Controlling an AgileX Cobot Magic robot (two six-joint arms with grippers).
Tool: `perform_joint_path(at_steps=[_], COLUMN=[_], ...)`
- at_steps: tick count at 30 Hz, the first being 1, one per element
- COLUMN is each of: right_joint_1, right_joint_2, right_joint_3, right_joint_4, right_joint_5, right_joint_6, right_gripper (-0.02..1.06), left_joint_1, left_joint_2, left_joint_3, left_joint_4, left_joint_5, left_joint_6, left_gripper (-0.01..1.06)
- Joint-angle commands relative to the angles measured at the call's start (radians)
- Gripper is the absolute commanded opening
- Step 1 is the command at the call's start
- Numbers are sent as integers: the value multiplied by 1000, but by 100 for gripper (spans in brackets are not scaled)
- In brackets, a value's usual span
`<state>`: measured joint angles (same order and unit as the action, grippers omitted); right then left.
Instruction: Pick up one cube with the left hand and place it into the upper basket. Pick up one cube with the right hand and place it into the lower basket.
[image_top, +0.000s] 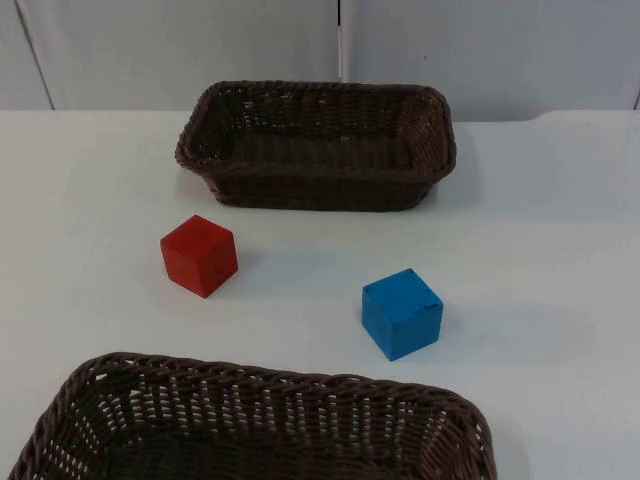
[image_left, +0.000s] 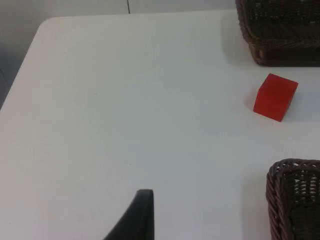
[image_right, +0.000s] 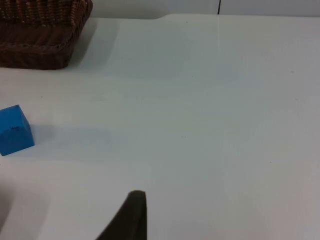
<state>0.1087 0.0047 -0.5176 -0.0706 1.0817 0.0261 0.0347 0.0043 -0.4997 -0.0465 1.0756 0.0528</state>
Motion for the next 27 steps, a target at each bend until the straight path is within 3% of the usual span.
perform_joint_path(at_steps=[1, 27], right_joint_1=[-7, -7], right_joint_2=[-5, -5], right_joint_3=[3, 3], right_joint_4=[3, 3], right_joint_5=[-3, -3], right_joint_6=[-1, -1], right_gripper=[105, 105], left_joint_1=[2, 2], left_joint_2=[9, 208], left_joint_3=[-7, -65], left_joint_4=[2, -108], left_joint_5=[-10, -173], left_joint_6=[-6, 3], left_gripper=[105, 105])
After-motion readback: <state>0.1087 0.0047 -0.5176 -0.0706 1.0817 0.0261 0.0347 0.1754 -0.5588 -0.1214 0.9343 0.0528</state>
